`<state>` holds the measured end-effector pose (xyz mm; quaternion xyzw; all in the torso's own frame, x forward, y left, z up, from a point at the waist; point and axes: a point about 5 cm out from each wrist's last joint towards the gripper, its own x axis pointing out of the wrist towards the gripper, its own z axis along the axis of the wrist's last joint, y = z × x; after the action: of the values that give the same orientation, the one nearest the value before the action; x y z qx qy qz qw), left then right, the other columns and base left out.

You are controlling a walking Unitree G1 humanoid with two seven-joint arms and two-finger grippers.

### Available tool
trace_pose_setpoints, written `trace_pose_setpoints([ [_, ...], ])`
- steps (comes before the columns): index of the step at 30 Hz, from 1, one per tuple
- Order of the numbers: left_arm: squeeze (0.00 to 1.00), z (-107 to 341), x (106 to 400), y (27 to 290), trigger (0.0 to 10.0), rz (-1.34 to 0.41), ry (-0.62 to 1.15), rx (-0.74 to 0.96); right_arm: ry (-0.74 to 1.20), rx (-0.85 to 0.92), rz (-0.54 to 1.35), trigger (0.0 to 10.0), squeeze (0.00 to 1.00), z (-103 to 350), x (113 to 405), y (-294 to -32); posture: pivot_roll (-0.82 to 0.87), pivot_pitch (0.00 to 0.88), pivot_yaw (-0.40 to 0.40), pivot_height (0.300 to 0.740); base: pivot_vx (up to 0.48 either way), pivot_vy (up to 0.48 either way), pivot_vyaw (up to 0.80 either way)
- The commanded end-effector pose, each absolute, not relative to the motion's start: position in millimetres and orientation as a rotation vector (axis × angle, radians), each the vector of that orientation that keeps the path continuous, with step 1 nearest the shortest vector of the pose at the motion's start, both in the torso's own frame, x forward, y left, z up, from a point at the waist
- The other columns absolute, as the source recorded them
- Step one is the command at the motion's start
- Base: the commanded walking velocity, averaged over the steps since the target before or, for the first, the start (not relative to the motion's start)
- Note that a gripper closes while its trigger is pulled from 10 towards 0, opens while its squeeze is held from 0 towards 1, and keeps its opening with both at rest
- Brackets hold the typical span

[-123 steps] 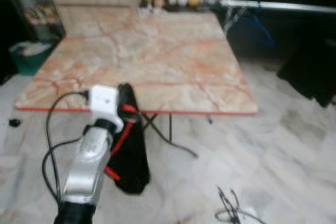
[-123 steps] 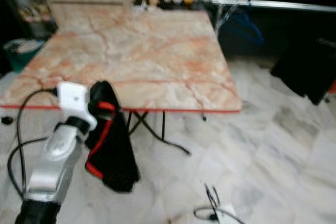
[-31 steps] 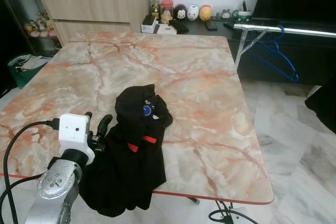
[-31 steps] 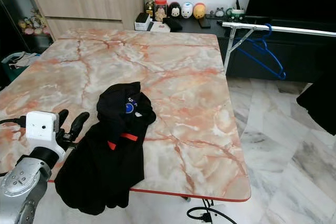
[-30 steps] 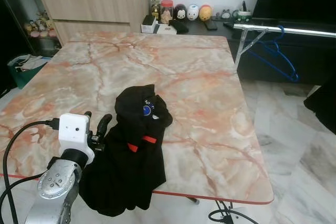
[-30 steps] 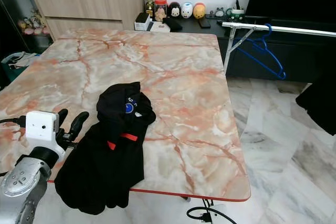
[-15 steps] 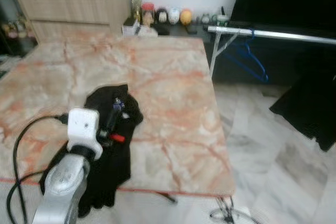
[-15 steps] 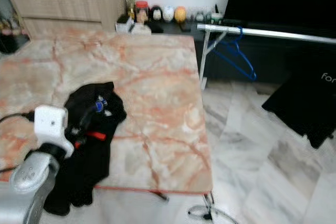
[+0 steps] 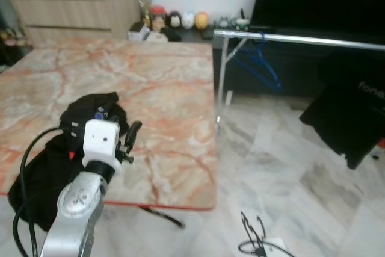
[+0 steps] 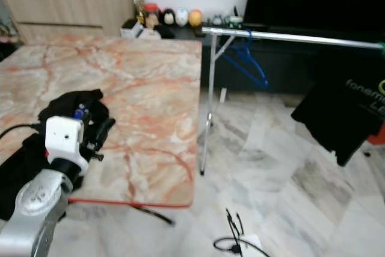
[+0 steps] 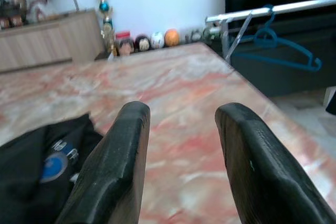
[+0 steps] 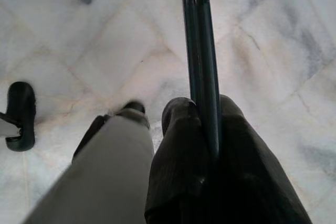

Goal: Hang hanger

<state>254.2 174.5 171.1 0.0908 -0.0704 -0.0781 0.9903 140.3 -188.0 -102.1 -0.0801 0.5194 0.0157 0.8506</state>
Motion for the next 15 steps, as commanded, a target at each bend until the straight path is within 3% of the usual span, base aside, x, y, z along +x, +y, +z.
trace_pose_setpoints([
  [1, 0.00, 171.9, 254.2, 169.3, 10.0, -0.172, -0.152, 0.180, 1.077, -0.188, 0.012, 10.0, 0.00, -98.7, 145.6, -198.4, 0.19, 0.000, -0.027, 0.740, 0.000, 0.000, 0.00],
  [15, 0.00, 169.2, 254.0, 167.5, 10.0, -0.184, -0.145, 0.186, 1.075, -0.190, 0.014, 10.0, 0.00, -98.3, 146.5, -198.9, 0.19, 0.000, -0.029, 0.740, 0.000, 0.000, 0.00],
])
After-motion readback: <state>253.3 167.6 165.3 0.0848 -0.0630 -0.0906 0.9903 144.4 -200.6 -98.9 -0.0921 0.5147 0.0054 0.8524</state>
